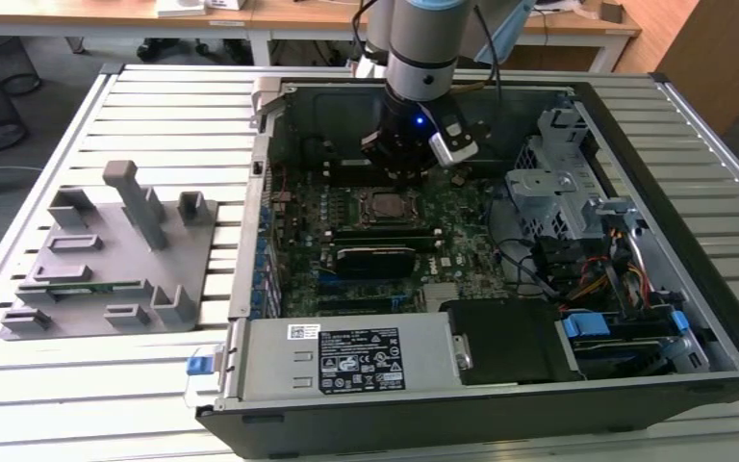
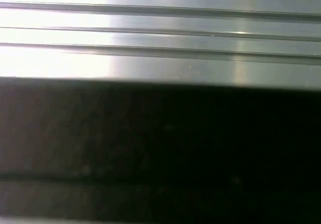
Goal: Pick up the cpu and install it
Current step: 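Install the first cpu locking lever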
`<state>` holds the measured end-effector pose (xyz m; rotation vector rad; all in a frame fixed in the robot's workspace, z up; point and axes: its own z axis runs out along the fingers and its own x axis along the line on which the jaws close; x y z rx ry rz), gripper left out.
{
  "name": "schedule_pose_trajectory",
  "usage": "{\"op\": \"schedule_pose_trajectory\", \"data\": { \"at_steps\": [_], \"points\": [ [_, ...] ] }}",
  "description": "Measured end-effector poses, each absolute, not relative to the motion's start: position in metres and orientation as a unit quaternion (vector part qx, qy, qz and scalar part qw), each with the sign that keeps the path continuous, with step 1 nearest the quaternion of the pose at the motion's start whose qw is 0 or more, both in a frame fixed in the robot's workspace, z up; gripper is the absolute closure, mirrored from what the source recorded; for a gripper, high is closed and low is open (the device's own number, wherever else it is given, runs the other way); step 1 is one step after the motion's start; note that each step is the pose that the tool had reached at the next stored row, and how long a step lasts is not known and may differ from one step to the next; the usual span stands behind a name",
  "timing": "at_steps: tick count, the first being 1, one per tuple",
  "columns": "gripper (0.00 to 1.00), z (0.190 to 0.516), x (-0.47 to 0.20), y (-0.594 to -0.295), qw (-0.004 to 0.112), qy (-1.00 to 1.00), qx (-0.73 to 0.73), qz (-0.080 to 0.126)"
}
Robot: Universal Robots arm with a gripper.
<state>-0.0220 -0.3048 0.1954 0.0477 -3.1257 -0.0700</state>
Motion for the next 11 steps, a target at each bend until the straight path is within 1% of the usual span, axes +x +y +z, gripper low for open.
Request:
{"op": "schedule_pose_trajectory", "data": {
  "at_steps": [11],
  "points": [
    [0.89,0.1959,-0.0217,-0.3048,0.008,-0.999,0.015,-0.027]
  ]
}}
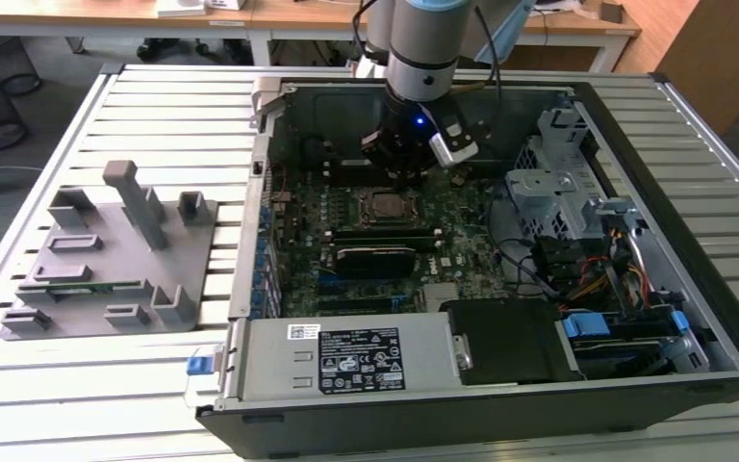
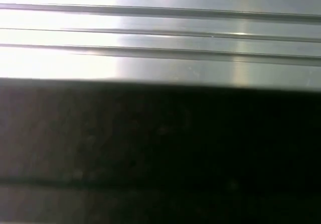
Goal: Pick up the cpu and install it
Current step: 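Install the first cpu locking lever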
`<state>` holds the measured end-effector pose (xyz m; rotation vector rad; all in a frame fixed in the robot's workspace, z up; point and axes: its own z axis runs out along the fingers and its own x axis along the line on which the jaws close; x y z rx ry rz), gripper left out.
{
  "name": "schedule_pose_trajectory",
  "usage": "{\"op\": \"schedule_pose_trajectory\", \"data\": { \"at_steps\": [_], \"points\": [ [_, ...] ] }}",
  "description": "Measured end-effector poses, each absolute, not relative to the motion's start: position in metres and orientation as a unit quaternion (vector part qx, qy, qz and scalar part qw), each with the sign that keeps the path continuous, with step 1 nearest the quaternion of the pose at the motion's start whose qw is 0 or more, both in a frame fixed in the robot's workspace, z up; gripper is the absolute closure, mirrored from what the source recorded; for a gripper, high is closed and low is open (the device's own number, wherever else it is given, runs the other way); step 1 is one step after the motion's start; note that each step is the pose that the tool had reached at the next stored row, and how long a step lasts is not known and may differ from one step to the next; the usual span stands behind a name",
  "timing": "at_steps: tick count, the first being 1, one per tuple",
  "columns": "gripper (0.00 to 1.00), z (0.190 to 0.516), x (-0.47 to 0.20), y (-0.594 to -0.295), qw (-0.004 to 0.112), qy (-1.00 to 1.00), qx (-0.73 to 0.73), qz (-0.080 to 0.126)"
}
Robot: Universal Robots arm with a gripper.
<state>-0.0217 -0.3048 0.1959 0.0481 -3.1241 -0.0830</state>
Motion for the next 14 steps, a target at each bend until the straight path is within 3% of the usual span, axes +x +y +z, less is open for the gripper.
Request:
{"op": "schedule_pose_trajectory", "data": {
  "at_steps": [14],
  "points": [
    [0.89,0.2024,-0.0218,-0.3068,0.008,-1.000,0.015,-0.026]
  ]
}}
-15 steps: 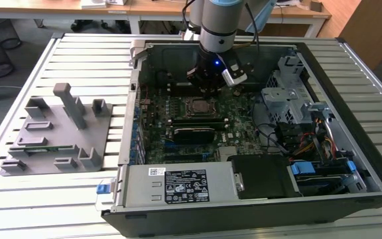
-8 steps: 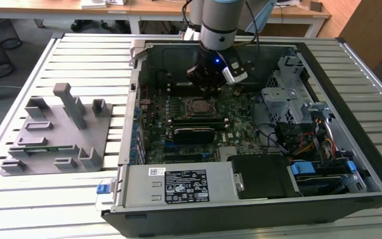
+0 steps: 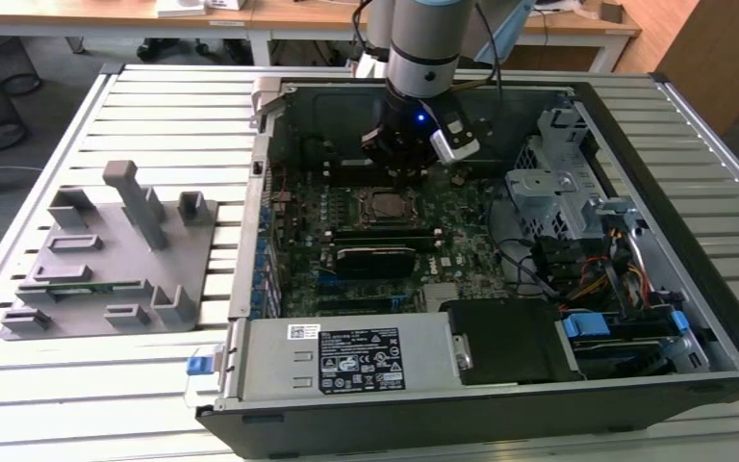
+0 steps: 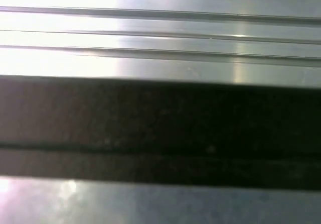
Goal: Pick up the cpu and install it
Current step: 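Install the first cpu locking lever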
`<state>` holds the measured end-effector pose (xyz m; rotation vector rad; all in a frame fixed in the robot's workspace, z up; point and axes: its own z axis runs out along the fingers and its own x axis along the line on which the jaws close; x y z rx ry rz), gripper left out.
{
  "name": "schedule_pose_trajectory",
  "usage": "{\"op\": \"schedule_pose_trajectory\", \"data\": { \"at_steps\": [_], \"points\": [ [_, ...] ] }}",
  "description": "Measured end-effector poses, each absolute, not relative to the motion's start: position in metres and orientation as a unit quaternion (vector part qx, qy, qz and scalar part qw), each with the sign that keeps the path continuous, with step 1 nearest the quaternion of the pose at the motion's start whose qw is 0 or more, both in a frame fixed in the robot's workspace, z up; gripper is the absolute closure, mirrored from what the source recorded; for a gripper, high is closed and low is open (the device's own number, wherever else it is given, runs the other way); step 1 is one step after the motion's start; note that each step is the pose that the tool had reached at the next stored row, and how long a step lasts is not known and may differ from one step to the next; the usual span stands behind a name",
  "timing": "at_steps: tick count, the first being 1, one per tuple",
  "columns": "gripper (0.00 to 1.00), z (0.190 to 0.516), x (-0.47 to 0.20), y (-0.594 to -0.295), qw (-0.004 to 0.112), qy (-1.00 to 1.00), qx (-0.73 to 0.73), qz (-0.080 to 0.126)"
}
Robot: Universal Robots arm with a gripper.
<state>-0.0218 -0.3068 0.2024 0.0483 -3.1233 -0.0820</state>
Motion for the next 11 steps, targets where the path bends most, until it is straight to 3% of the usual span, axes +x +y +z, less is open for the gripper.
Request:
{"op": "schedule_pose_trajectory", "data": {
  "at_steps": [11],
  "points": [
    [0.89,0.2024,-0.0218,-0.3103,0.008,-1.000,0.015,-0.026]
  ]
}}
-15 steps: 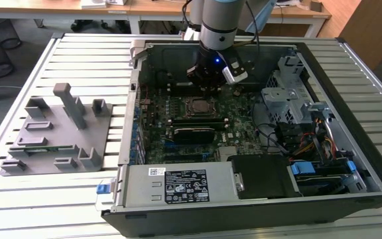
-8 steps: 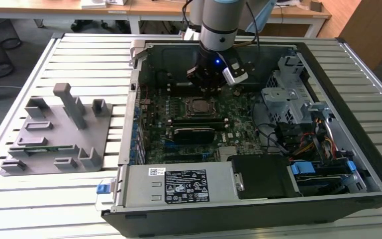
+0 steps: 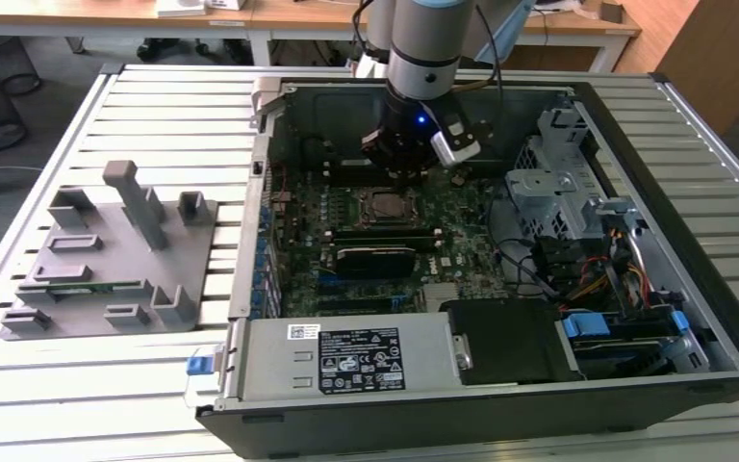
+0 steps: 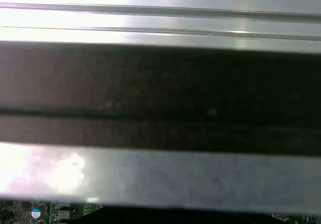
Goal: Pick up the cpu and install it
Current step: 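Install the first cpu locking lever, then install the second cpu locking lever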
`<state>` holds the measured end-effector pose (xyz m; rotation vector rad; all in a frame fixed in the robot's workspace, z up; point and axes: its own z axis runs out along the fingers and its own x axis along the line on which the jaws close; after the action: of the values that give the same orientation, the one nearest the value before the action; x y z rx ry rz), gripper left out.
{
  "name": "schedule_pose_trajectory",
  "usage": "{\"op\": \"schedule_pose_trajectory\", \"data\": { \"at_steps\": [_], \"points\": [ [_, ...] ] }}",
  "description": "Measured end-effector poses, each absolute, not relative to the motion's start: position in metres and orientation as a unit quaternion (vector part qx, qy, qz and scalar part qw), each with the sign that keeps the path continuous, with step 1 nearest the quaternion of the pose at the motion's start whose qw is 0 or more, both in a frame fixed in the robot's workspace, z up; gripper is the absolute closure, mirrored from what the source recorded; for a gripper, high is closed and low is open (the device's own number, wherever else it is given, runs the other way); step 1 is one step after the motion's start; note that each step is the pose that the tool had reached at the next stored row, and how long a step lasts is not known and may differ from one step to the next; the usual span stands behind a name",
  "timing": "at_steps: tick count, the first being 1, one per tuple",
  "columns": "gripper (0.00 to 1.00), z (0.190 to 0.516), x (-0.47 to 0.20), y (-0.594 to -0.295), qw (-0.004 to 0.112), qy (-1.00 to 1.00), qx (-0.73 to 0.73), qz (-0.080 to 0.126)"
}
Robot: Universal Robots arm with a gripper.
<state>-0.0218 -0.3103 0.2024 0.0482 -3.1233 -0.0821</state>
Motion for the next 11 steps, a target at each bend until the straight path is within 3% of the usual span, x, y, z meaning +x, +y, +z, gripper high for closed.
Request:
{"op": "schedule_pose_trajectory", "data": {
  "at_steps": [11],
  "points": [
    [0.89,0.2024,-0.0215,-0.3163,0.008,-1.000,0.015,-0.026]
  ]
}}
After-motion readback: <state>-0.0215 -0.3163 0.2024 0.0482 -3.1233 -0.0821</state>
